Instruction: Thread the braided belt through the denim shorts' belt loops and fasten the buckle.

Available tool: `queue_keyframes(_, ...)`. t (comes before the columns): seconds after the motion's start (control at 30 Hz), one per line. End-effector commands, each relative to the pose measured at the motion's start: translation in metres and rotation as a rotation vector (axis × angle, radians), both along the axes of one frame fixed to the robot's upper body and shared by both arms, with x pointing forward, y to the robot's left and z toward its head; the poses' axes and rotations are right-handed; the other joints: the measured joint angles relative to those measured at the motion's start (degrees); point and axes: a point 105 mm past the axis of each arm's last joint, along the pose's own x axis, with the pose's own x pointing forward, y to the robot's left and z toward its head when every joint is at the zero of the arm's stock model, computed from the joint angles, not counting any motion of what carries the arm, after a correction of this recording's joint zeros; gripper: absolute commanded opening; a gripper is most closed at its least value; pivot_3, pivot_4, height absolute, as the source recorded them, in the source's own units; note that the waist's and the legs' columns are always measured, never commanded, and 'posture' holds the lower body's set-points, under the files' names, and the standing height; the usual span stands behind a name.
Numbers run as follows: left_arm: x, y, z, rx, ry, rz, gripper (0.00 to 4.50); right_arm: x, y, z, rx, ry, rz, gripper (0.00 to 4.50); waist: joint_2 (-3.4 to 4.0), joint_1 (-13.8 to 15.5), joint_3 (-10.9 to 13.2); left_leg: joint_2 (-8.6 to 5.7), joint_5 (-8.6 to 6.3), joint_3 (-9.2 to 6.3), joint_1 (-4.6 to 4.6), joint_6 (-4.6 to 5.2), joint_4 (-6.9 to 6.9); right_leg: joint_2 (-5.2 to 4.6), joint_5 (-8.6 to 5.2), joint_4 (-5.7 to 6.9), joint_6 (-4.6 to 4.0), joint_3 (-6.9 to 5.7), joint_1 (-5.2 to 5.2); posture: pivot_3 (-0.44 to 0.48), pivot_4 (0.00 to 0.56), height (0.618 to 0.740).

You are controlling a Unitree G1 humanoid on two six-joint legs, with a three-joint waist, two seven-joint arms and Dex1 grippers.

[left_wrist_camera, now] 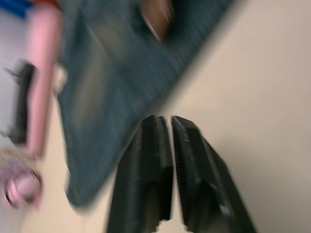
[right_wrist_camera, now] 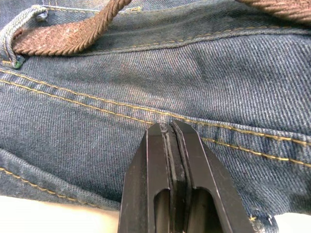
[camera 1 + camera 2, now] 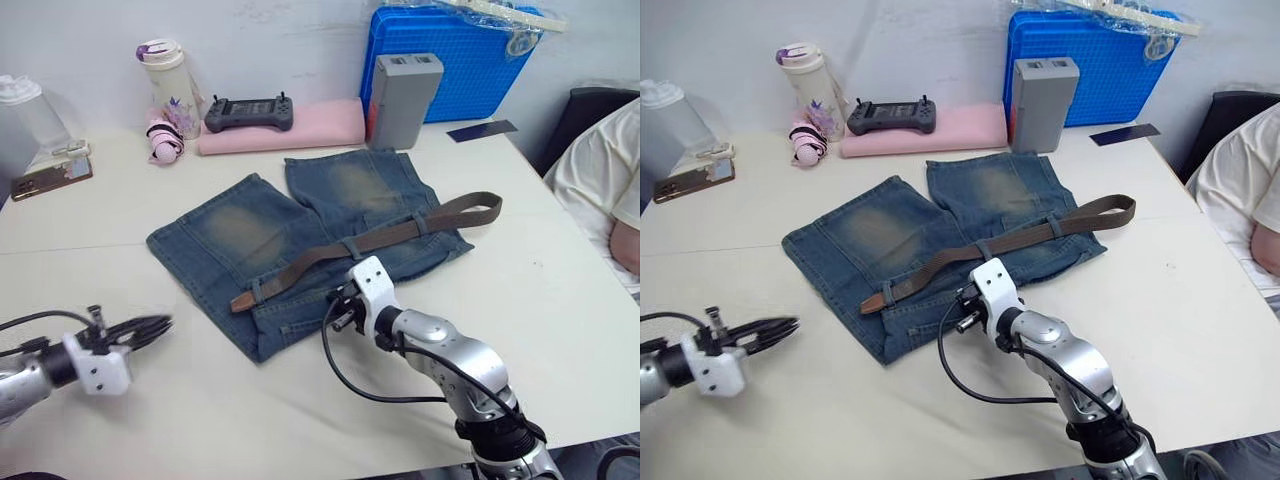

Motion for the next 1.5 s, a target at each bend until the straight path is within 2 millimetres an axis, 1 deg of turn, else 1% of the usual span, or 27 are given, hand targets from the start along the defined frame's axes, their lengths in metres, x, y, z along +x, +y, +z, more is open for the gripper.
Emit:
queue_keyframes(0.03, 0.012, -0.028, 0.007, -0.12, 0.044, -0.034, 2.28, -0.006, -0.002, -0.023, -0.057, 0.089, -0.003, 0.0, -0.11, -0.21, -0.07, 0.0, 0.0, -0.01, -0.01, 0.01, -0.01, 0.0, 0.0, -0.01, 0.0, 0.0, 0.0, 0.0, 0.15, 0.676)
queue_keyframes(0.1, 0.014, -0.036, -0.003, -0.098, 0.081, -0.053, 3.15, -0.006, -0.002, -0.024, -0.059, 0.09, -0.005, 0.0, -0.18, -0.38, -0.12, 0.0, -0.02, -0.02, 0.0, -0.02, -0.02, 0.01, -0.02, 0.03, -0.03, -0.02, -0.03, 0.0, 0.15, 0.676)
queue_keyframes(0.17, 0.015, -0.04, -0.01, -0.071, 0.104, -0.071, 3.15, -0.007, -0.002, -0.024, -0.06, 0.091, -0.008, 0.0, -0.09, -0.43, -0.08, 0.01, -0.03, -0.02, 0.01, -0.05, -0.03, 0.02, -0.05, 0.03, -0.08, -0.01, -0.06, 0.0, 0.15, 0.676)
queue_keyframes(0.3, 0.02, -0.043, -0.018, -0.051, 0.114, -0.08, 3.15, -0.009, -0.004, -0.024, -0.062, 0.093, -0.021, 0.0, -0.07, -0.1, -0.07, 0.02, -0.05, -0.11, 0.01, -0.09, -0.05, 0.05, -0.08, 0.04, -0.15, -0.04, -0.09, 0.0, 0.15, 0.676)
queue_keyframes(0.43, 0.034, -0.05, -0.015, -0.062, 0.075, -0.082, 3.15, -0.009, -0.007, -0.024, -0.063, 0.093, -0.037, 0.0, -0.12, 0.41, -0.1, -0.01, -0.05, -0.11, 0.01, -0.09, -0.02, 0.04, -0.08, 0.02, -0.15, -0.04, -0.04, 0.0, 0.15, 0.676)
queue_keyframes(0.47, 0.037, -0.055, -0.013, -0.065, 0.068, -0.096, 3.15, -0.009, -0.007, -0.024, -0.062, 0.094, -0.038, 0.0, -0.13, 0.53, -0.11, -0.01, -0.05, -0.11, 0.01, -0.09, -0.01, 0.04, -0.08, 0.02, -0.15, -0.05, -0.05, 0.0, 0.15, 0.676)
queue_keyframes(0.57, 0.04, -0.062, -0.014, -0.062, 0.065, -0.119, 3.15, -0.01, -0.007, -0.024, -0.061, 0.095, -0.041, 0.0, -0.13, 0.62, -0.11, -0.01, -0.05, -0.12, 0.01, -0.09, 0.0, 0.04, -0.08, 0.03, -0.15, -0.04, -0.05, 0.0, 0.15, 0.676)
queue_keyframes(0.63, 0.038, -0.062, -0.019, -0.048, 0.078, -0.127, 3.15, -0.009, -0.008, -0.023, -0.061, 0.093, -0.043, 0.0, -0.12, 0.59, -0.1, -0.01, -0.05, -0.12, 0.01, -0.09, -0.02, 0.04, -0.08, 0.03, -0.15, -0.04, -0.07, 0.0, 0.15, 0.676)
queue_keyframes(0.7, 0.037, -0.06, -0.02, -0.05, 0.083, -0.123, 2.63, -0.009, -0.009, -0.022, -0.06, 0.092, -0.046, 0.0, -0.12, 0.68, -0.1, -0.01, -0.05, -0.13, 0.01, -0.09, -0.02, 0.04, -0.08, 0.03, -0.15, -0.05, -0.07, 0.0, 0.15, 0.676)
queue_keyframes(0.93, 0.032, -0.053, -0.021, -0.02, 0.084, -0.12, 0.02, -0.008, -0.009, -0.021, -0.062, 0.09, -0.045, 0.0, -0.12, 1.08, -0.1, -0.01, -0.05, -0.13, 0.02, -0.09, -0.01, 0.04, -0.08, 0.02, -0.15, -0.04, -0.05, 0.0, 0.15, 0.676)
queue_keyframes(1.03, 0.032, -0.05, -0.021, 0.005, 0.068, -0.109, 0.02, -0.007, -0.008, -0.021, -0.061, 0.089, -0.042, 0.0, -0.12, 1.08, -0.1, -0.01, -0.05, -0.13, 0.02, -0.09, -0.01, 0.04, -0.08, 0.03, -0.15, -0.04, -0.05, 0.0, 0.15, 0.676)
queue_keyframes(1.1, 0.033, -0.042, -0.02, 0.034, 0.046, -0.083, 0.02, -0.007, -0.007, -0.021, -0.06, 0.088, -0.04, 0.0, -0.11, 1.06, -0.1, -0.01, -0.05, -0.13, 0.02, -0.09, -0.01, 0.04, -0.08, 0.03, -0.15, -0.03, -0.05, 0.0, 0.15, 0.676)
queue_keyframes(1.17, 0.032, -0.03, -0.016, 0.059, 0.021, -0.047, 0.02, -0.007, -0.007, -0.021, -0.059, 0.089, -0.039, 0.0, -0.11, 1.0, -0.09, -0.01, -0.05, -0.12, 0.02, -0.1, -0.01, 0.04, -0.08, 0.03, -0.15, -0.03, -0.05, 0.0, 0.15, 0.676)
queue_keyframes(1.27, 0.022, 0.0, -0.009, 0.118, -0.015, 0.014, 0.02, -0.007, -0.008, -0.021, -0.061, 0.09, -0.039, 0.0, -0.1, 0.82, -0.09, 0.02, -0.06, -0.13, 0.03, -0.13, -0.04, 0.08, -0.1, 0.04, -0.18, -0.02, -0.08, 0.0, 0.15, 0.676)
queue_keyframes(1.4, -0.01, 0.059, -0.011, 0.252, 0.03, 0.116, 0.02, -0.006, -0.011, -0.022, -0.065, 0.091, -0.04, 0.0, -0.09, 0.6, -0.08, 0.03, -0.07, -0.13, 0.04, -0.15, -0.07, 0.11, -0.12, 0.05, -0.22, -0.02, -0.11, 0.0, 0.15, 0.676)
queue_keyframes(1.47, -0.038, 0.098, -0.017, 0.318, 0.109, 0.207, 0.02, -0.005, -0.01, -0.022, -0.069, 0.089, -0.034, 0.0, -0.08, 0.65, -0.07, 0.03, -0.08, -0.13, 0.05, -0.15, -0.09, 0.11, -0.13, 0.03, -0.23, -0.02, -0.1, 0.0, 0.15, 0.676)
queue_keyframes(1.5, -0.048, 0.109, -0.018, 0.337, 0.132, 0.235, 0.02, -0.004, -0.01, -0.022, -0.071, 0.089, -0.032, 0.0, -0.05, 0.53, -0.05, 0.03, -0.08, -0.13, 0.06, -0.15, -0.09, 0.11, -0.13, 0.02, -0.23, -0.02, -0.1, 0.0, 0.15, 0.676)
